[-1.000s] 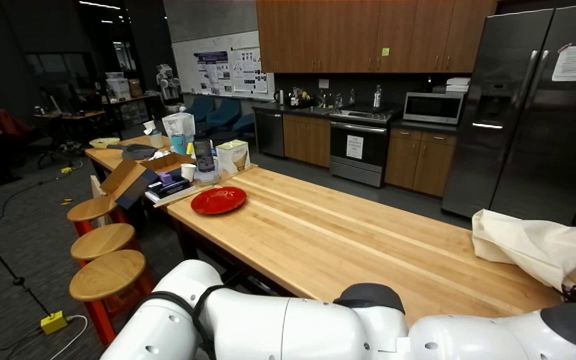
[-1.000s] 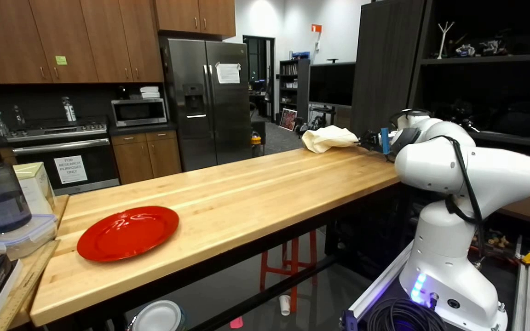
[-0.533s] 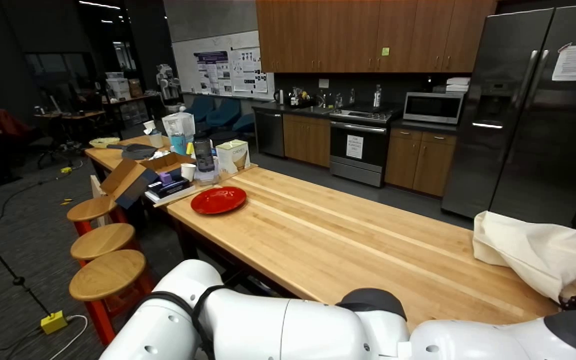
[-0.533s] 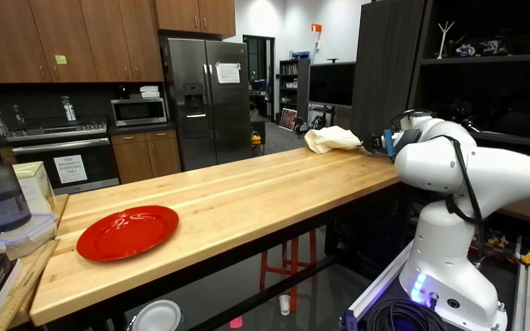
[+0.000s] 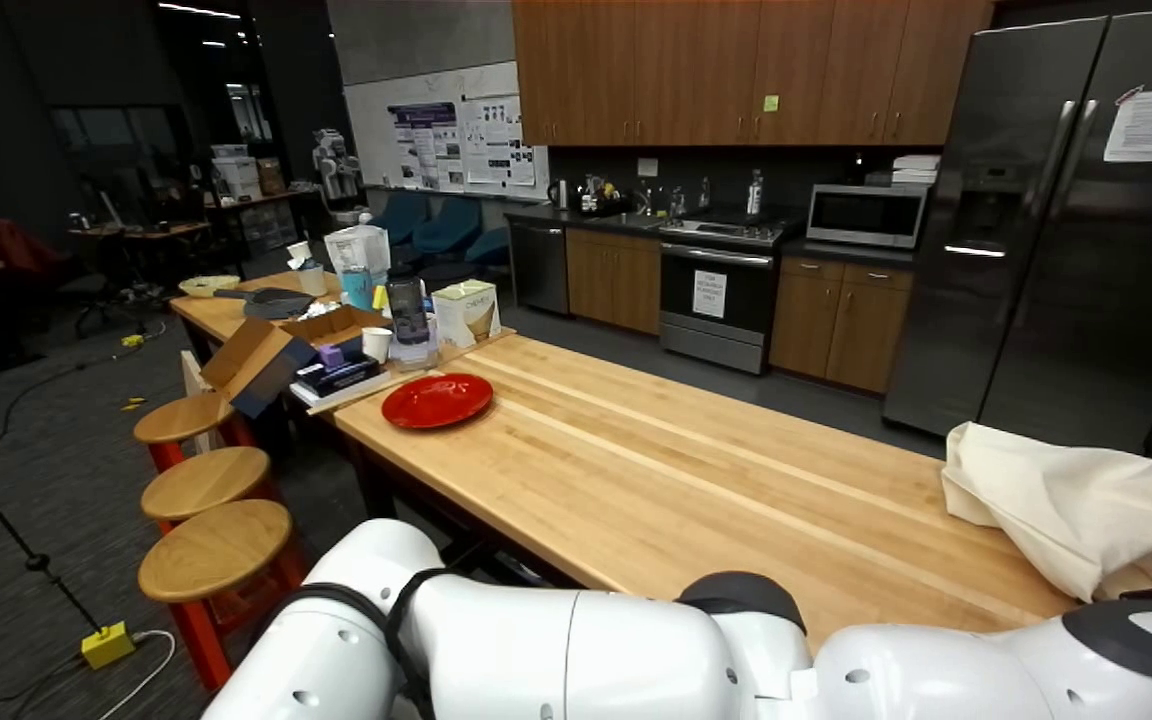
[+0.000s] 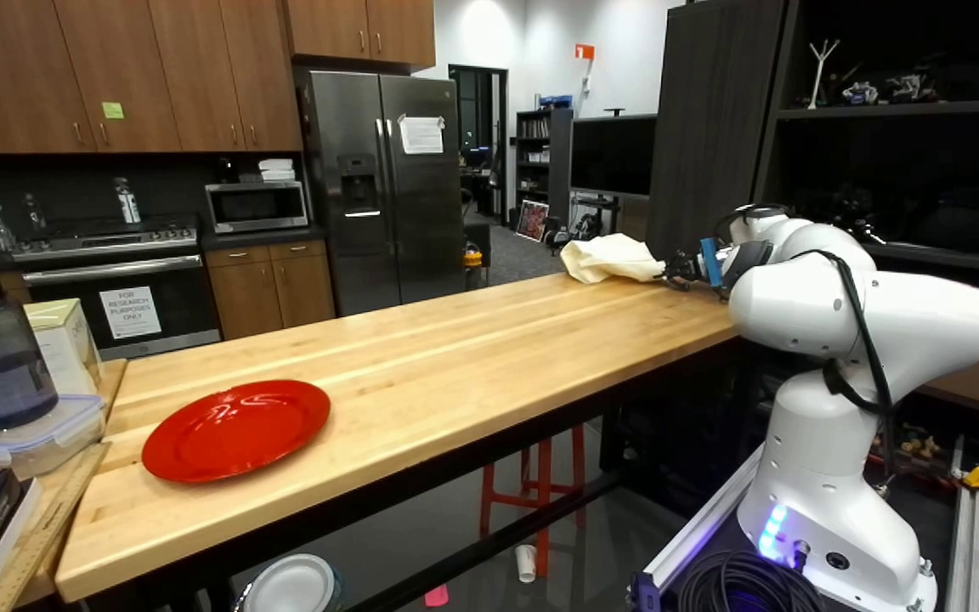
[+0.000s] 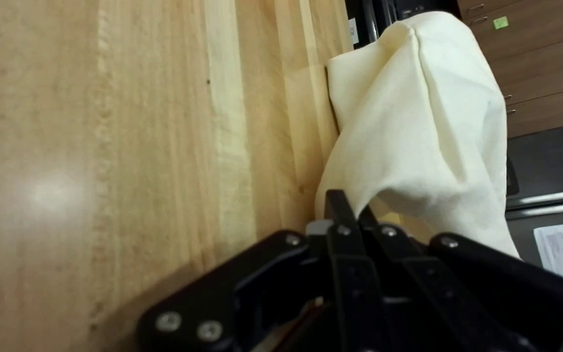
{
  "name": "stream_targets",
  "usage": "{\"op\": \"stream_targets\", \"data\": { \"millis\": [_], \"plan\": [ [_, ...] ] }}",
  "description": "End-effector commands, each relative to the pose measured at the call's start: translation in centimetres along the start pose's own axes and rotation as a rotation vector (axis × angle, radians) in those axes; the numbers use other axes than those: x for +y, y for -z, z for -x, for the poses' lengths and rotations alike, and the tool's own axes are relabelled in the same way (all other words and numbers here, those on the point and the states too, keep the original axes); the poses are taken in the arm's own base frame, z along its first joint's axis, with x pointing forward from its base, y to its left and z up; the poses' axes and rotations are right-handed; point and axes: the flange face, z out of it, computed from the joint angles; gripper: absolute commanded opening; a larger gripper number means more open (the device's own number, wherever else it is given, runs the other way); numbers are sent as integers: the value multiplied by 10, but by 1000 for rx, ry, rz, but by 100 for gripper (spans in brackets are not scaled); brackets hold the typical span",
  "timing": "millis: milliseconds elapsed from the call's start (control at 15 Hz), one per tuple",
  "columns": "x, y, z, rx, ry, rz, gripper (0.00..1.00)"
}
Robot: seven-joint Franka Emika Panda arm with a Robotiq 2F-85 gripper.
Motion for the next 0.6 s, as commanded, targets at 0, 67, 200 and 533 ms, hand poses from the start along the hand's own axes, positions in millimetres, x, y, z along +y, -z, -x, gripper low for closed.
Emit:
{"op": "stream_targets", "data": {
  "millis": [0, 67, 200, 533],
  "plan": [
    [-5, 8, 4, -25, -31, 10, 1],
    [-5, 10, 5, -32, -28, 8, 1],
    [-3, 16, 7, -56, -1, -2, 1],
    [3, 40, 12, -120, 105, -70, 1]
  ]
}}
